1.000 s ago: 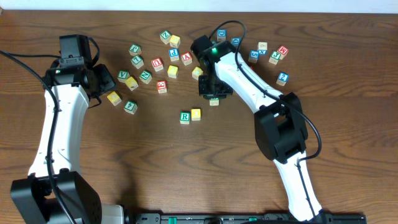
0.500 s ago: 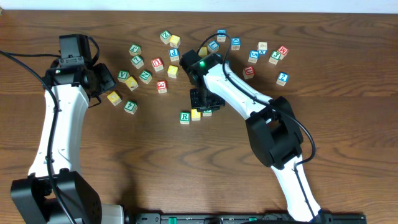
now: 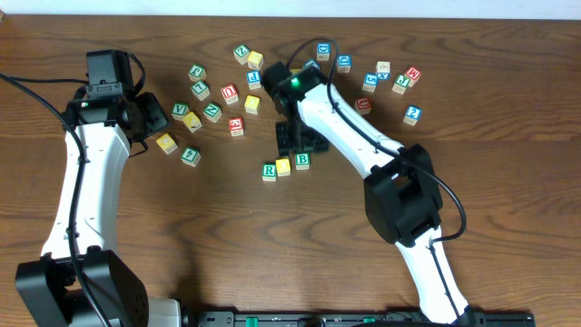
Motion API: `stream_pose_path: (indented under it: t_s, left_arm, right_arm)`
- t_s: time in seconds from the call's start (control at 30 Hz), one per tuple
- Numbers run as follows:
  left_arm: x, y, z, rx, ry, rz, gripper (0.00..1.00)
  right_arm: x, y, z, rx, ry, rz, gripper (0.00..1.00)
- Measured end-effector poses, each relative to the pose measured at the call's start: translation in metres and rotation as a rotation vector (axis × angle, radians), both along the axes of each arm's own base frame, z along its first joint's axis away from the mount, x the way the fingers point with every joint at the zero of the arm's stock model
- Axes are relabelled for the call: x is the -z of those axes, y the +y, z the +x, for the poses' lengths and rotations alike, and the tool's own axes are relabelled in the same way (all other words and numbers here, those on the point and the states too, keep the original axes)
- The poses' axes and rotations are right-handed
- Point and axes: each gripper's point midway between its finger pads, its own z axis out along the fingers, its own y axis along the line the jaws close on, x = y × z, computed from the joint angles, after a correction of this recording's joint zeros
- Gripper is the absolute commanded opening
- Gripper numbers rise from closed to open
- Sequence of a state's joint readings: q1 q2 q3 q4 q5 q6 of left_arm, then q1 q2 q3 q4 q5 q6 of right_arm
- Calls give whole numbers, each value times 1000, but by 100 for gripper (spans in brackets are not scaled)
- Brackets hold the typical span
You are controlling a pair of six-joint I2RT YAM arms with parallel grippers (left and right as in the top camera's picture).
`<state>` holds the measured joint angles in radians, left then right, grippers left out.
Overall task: Spell out ROBOT
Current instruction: 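Place the green B block between R and O blocks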
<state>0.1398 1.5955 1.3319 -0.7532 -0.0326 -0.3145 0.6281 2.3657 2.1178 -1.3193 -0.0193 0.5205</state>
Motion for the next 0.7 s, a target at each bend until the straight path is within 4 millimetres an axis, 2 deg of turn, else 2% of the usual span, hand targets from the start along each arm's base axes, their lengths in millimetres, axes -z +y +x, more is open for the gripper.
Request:
stream_pose_path:
  t_s: [0.07, 0.27, 0.37, 0.53, 0.6, 0.7]
  left_arm:
    - [0, 0, 0, 0, 0, 0, 63]
    - [0, 0, 0, 0, -2, 0, 63]
    - [0, 0, 1, 0, -3, 1, 63]
    - [0, 0, 1, 0, -4, 1, 63]
    - [0, 0, 1, 0, -4, 1, 63]
    - [0, 0, 1, 0, -4, 1, 63]
  right_arm:
    - [-13, 7, 15, -5, -55, 39, 61]
    - [-46, 43, 81, -20, -317, 220, 63]
    - [-61, 65, 103, -36, -429, 301, 64]
    - [-73, 100, 116, -35, -537, 385, 63]
    - [-67, 112, 116, -29, -548, 405, 63]
    - [-45, 122, 115, -10, -531, 400, 62]
